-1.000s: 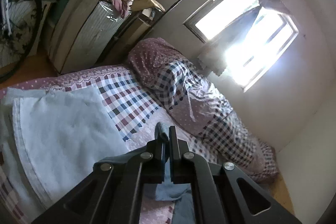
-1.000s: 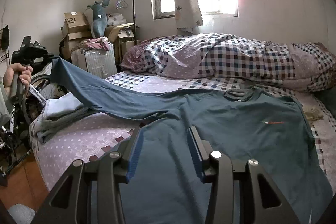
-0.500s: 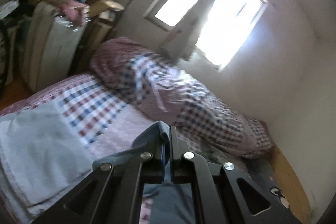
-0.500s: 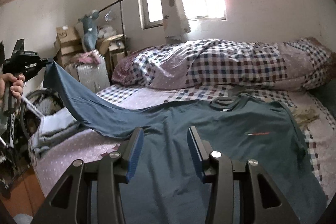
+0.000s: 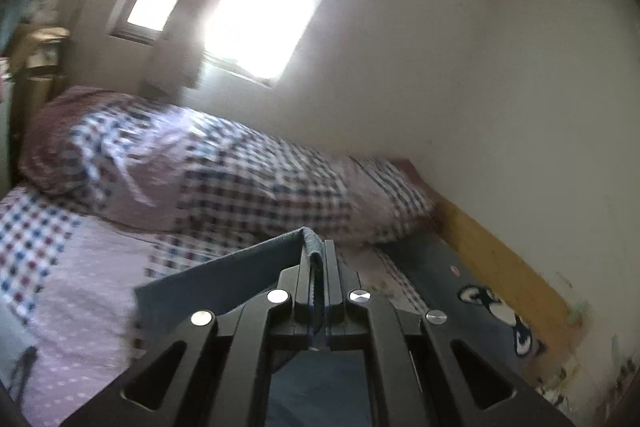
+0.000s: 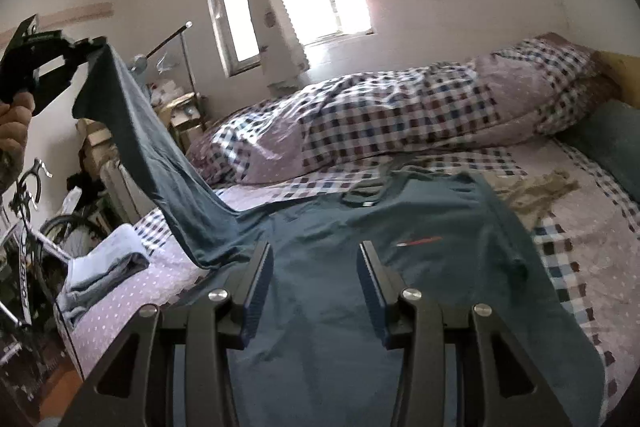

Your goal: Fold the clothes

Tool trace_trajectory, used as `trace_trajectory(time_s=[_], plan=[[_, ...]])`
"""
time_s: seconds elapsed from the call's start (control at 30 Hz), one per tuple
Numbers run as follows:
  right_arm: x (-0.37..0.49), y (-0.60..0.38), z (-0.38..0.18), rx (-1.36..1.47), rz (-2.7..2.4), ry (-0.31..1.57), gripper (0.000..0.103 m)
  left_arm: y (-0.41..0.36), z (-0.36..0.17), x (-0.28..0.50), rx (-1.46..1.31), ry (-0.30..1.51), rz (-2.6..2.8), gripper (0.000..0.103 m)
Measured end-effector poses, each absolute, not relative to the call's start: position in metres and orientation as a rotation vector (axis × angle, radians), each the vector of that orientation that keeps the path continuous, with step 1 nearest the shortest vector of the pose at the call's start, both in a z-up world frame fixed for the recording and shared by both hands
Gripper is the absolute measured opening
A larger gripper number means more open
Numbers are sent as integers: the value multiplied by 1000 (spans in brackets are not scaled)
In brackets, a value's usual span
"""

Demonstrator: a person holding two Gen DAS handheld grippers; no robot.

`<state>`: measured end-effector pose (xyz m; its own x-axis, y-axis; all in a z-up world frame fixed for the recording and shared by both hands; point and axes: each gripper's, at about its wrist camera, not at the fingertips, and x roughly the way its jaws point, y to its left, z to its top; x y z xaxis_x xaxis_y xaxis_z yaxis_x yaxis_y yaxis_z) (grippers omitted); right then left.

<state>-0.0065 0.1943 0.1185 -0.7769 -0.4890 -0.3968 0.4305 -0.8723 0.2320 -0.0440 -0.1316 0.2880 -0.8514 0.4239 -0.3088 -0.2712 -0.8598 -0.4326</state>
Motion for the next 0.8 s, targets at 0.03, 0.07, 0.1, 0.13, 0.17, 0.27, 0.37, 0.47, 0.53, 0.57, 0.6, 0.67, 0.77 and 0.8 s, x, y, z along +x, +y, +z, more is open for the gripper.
trace_trajectory(time_s=[0.03, 0.07, 0.1, 0.13, 0.17, 0.27, 0.37, 0.47, 0.53, 0.57, 0.6, 0.67, 0.77, 0.8], plan=[[-7, 203, 119, 622, -2572, -190, 46, -113, 282, -53, -592, -513, 2640, 1], [-8, 213, 118, 626, -2574, -203, 46, -94, 276, -62, -621, -492, 2621, 1], [-9, 222, 117, 635, -2576, -217, 47, -79, 269, -69, -647, -474, 2605, 1], [-10, 229, 116, 644, -2577, -227, 47, -64, 261, -77, -677, -458, 2592, 1], [-11, 235, 114, 652, -2578, -238, 47, -48, 253, -85, -709, -442, 2580, 1], [-14, 257, 108, 678, -2585, -277, 47, -1, 233, -112, -811, -396, 2544, 1], [-16, 278, 101, 705, -2592, -315, 47, 40, 207, -136, -906, -335, 2523, 1], [-20, 296, 94, 730, -2601, -352, 47, 78, 180, -156, -995, -280, 2511, 1], [-22, 309, 90, 741, -2608, -392, 47, 100, 159, -168, -1049, -258, 2505, 1], [-24, 315, 88, 745, -2612, -410, 47, 111, 148, -175, -1076, -247, 2502, 1], [-25, 319, 87, 747, -2614, -423, 47, 122, 137, -180, -1103, -242, 2496, 1], [-26, 327, 85, 751, -2618, -441, 48, 137, 120, -187, -1137, -245, 2487, 1], [-28, 337, 83, 753, -2620, -463, 49, 156, 99, -197, -1186, -248, 2461, 1], [-29, 339, 82, 754, -2623, -467, 49, 161, 93, -199, -1208, -253, 2445, 2]])
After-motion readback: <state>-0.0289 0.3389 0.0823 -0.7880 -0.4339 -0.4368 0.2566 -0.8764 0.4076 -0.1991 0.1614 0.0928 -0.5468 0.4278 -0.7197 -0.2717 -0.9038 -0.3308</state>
